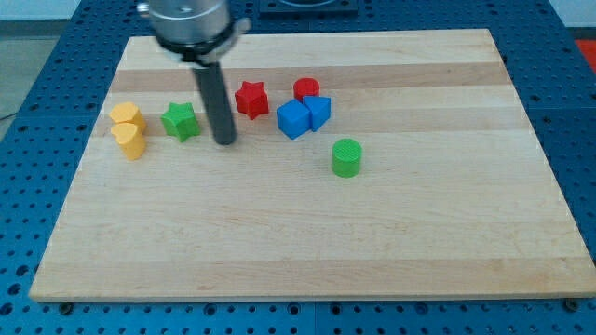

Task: Push the green star into the yellow blocks

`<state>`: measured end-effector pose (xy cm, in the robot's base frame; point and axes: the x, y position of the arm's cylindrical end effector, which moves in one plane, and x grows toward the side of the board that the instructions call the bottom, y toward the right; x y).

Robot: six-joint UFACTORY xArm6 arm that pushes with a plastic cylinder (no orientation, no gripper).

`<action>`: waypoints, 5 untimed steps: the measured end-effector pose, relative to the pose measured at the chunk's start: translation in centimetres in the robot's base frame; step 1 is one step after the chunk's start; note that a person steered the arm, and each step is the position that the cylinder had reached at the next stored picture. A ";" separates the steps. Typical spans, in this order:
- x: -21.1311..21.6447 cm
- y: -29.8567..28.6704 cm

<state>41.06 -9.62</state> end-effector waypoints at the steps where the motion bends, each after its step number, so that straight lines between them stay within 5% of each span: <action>1: -1.8 0.0; 4: -2.4 -9.5; 5: -2.4 -6.4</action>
